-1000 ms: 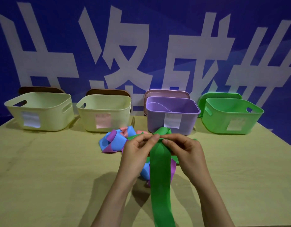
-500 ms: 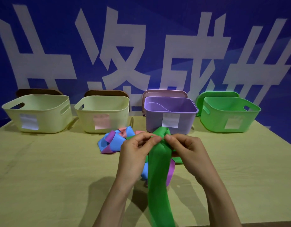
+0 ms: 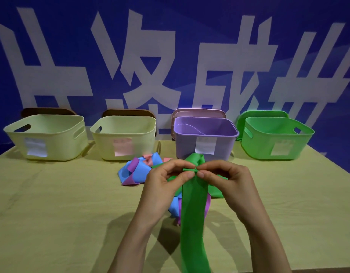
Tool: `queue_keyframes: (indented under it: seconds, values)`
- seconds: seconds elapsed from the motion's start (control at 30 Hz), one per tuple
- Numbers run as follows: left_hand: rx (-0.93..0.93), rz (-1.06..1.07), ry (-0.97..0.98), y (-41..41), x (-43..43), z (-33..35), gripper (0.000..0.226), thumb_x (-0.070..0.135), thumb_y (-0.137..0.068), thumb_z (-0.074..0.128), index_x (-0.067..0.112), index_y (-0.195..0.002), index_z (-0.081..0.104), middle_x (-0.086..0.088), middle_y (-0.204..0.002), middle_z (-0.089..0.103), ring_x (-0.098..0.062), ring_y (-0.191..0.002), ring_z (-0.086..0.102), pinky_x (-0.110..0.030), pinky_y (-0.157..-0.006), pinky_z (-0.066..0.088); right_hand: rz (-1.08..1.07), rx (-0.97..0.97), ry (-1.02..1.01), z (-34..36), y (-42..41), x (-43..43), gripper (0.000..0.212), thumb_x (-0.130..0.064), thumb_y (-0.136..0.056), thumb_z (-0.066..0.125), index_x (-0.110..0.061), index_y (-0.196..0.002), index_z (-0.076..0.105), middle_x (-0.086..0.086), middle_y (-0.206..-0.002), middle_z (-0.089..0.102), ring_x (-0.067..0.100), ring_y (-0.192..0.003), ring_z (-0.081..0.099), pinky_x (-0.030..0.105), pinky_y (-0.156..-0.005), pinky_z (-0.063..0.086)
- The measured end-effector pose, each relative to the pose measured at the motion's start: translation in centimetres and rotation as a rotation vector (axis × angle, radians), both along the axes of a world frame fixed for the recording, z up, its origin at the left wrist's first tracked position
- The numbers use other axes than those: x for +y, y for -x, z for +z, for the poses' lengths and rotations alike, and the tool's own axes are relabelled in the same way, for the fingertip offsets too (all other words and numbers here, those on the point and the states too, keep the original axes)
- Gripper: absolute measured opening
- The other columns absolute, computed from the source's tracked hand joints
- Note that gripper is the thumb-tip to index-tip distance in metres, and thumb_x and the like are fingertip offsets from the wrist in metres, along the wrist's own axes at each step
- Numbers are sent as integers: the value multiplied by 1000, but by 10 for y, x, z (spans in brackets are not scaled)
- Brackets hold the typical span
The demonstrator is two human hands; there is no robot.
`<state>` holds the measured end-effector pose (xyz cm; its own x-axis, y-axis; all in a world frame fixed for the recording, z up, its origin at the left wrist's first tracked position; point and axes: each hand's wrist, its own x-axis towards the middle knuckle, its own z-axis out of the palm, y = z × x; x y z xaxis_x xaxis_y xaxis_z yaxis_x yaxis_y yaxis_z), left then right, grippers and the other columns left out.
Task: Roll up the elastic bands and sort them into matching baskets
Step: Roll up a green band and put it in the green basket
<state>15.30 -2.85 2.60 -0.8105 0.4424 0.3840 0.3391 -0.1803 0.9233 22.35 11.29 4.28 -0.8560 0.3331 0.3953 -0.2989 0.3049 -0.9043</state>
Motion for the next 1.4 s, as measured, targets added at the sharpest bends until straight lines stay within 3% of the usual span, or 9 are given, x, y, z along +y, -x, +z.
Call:
queue_keyframes:
  seconds: [0.2,0.37,0.57,0.7,0.87,1.0,1.13,1.27,1.4]
  values:
    - [-31,-21,-28,0,0,-1,26,-4,-76,70,13,-96,67,3,-92,72,-5,-93,66,-12,-78,47,35,-2,90,3,-1,-1,23,8,-69,74,-15,-74,73,-4,-73,74,3,-71,67,13,-67,50]
    - [-168,-77,1,3,0,-7,27,26,-69,70,12,-92,71,-9,-95,72,-19,-92,68,-29,-85,54,36,-8,118,5,-1,-2,25,10,-69,74,-14,-72,71,-5,-71,73,2,-70,67,13,-64,50]
    - [-150,-143,29,2,-6,-2,24,23,-73,64,13,-94,71,-14,-99,71,-17,-91,68,-25,-84,53,51,-12,146,6,-1,-2,25,15,-69,71,-9,-72,70,-6,-71,73,1,-71,68,12,-63,50]
    - [-138,-106,13,1,-2,-4,30,33,-67,79,18,-92,72,-5,-97,73,-18,-95,67,-29,-90,52,-8,38,64,5,2,-6,29,16,-69,71,-13,-69,70,-7,-72,71,2,-71,67,13,-68,51]
    - [-246,-2,-94,0,5,-6,24,35,-61,72,16,-78,73,-7,-83,73,-16,-83,67,-26,-78,53,21,40,40,2,3,-7,29,15,-70,72,-14,-72,70,-5,-78,70,7,-78,68,18,-74,53]
    - [-220,6,-82,2,2,-5,24,29,-63,71,12,-80,72,-8,-86,72,-15,-84,67,-25,-80,53,136,-78,146,0,0,-3,28,-11,-72,73,-14,-100,66,-2,-87,71,6,-86,67,18,-74,52]
    - [-163,13,-62,2,0,-4,16,28,-62,72,19,-76,74,-8,-88,73,-16,-86,67,-30,-85,53,96,-112,69,0,1,-4,22,-31,-76,63,-14,-86,72,6,-78,72,8,-74,64,20,-67,51]
    - [-177,-24,-105,0,0,-3,20,25,-62,73,22,-81,73,2,-89,73,-13,-89,67,-28,-86,53,79,-36,106,-1,3,-4,9,-15,-79,67,-10,-82,73,2,-75,72,4,-71,64,14,-64,48]
    - [-314,-94,-127,-4,2,-3,29,21,-68,69,13,-96,68,-7,-95,72,-15,-89,68,-22,-75,54,62,31,172,-1,4,-6,12,-1,-79,67,-11,-80,72,-2,-75,73,2,-71,65,12,-66,48]
